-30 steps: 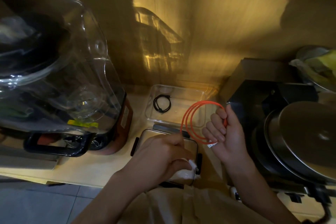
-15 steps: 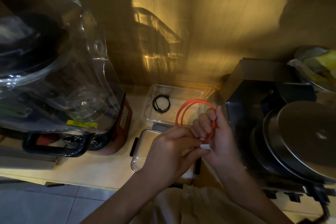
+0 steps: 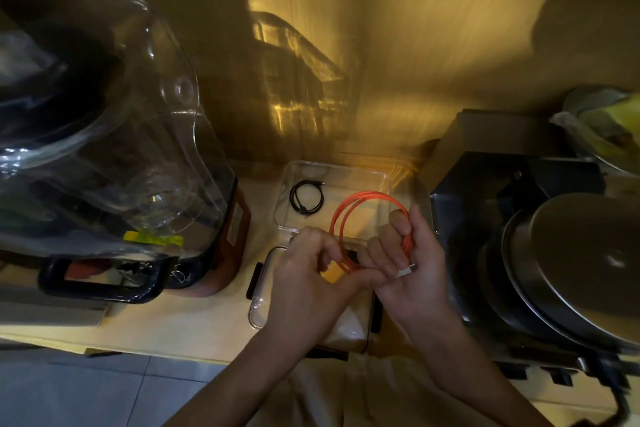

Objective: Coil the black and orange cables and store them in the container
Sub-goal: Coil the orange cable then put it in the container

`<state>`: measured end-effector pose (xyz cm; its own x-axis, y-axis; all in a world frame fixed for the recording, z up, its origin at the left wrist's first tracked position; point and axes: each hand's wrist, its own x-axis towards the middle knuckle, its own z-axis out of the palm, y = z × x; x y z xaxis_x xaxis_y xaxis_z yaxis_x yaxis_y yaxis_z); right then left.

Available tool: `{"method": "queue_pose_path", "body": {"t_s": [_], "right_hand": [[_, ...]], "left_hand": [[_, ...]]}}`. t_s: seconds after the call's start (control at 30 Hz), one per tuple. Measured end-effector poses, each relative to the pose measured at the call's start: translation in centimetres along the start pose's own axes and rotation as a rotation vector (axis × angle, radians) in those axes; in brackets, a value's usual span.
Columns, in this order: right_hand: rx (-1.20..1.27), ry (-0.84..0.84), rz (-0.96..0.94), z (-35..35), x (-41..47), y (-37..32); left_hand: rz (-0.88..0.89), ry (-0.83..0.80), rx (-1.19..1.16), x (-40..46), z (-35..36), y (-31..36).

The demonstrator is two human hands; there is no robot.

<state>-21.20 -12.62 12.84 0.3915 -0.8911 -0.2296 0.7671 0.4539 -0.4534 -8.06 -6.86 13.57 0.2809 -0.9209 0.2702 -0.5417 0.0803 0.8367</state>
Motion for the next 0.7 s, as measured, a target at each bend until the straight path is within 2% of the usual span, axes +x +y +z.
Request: {"method": "queue_pose_path", "body": {"t_s": [0.07,0.13,0.2,0.27,0.37,0.47,0.7], "right_hand": [[0.082,-0.061,0.043,-0.6,0.3,-0.3],[0.173,-0.132,0.099,-1.1,0.5,-0.5],[0.201,-0.154,0.138,-1.4,0.5,-0.5],[0.214,-0.139,0.171,-1.5,0.5,-0.3],[0.191,-0.051,0.190,-1.5,0.5,-0.4],[0.169,0.025,0.196,-1.7,0.6,-0.6],[0.139,0.054,0.192,-2.0,0.6,-0.5]], "left_hand": [[-0.124,0.023,-0.051,-0.1,0.0,-1.1],[-0.334,-0.053,-0.164,-0.1,-0.2,-1.8],[-0.569,-0.232,-0.454,0.0,-0.3,-1.6],[-0.719,-0.363,-0.729,0.1,-0.5,-0.9],[-0.814,-0.401,-0.896,0.2,-0.6,-0.6],[-0.865,-0.404,-0.944,0.2,-0.5,-0.6],[-0.992,-0.434,-1.020,-0.3,-0.1,-0.3]]}}
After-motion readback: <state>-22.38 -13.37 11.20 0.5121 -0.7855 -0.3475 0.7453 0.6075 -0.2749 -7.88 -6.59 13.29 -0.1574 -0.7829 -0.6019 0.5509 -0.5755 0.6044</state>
